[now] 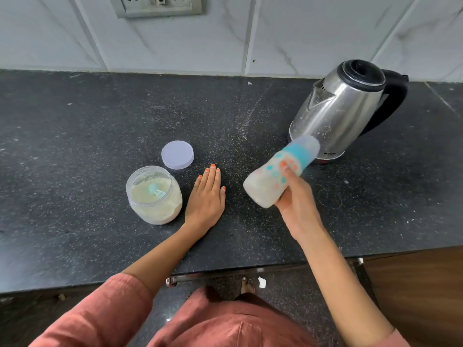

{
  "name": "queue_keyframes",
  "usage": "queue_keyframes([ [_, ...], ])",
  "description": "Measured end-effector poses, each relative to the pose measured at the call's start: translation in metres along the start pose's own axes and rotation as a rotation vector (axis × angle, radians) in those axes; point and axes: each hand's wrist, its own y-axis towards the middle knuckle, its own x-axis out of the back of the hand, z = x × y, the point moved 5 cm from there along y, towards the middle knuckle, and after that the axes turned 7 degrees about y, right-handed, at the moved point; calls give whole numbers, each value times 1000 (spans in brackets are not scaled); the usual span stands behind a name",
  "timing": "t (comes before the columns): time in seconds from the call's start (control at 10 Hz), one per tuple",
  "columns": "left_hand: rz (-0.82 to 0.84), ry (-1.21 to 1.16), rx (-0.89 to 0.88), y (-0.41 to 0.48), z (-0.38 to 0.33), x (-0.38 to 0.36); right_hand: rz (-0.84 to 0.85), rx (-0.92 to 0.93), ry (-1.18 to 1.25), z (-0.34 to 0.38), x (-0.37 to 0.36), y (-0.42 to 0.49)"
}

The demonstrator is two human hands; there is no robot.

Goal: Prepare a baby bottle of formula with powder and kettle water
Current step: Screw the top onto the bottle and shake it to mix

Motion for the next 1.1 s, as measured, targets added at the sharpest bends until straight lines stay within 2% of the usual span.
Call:
queue_keyframes([
  [0.1, 8, -5, 0, 0, 0, 0, 99, -93, -258, -10, 2, -8],
  [0.2, 3, -10, 4, 0, 0, 0, 69, -16, -63, 1, 2, -3],
  [0.3, -5, -7, -2, 0, -1, 0, -62, 20, 210, 2, 5, 5],
  [0.5, 0, -9, 4, 1, 0, -1, 129, -77, -446, -12, 3, -13],
  [0.7, -15, 5, 0, 0, -1, 0, -31, 45, 71, 1, 2, 3],
  [0.8, 3, 8, -2, 0, 0, -1, 96, -48, -259, -9, -3, -7],
  [0.9, 5, 2, 6, 1, 0, 0, 168, -63, -432, -8, -4, -12],
  [1.0, -14, -6, 4, 0, 0, 1, 58, 19, -24, 5, -4, -2],
  [1.1, -10, -9, -2, 0, -1, 1, -38, 39, 130, 6, 1, 4],
])
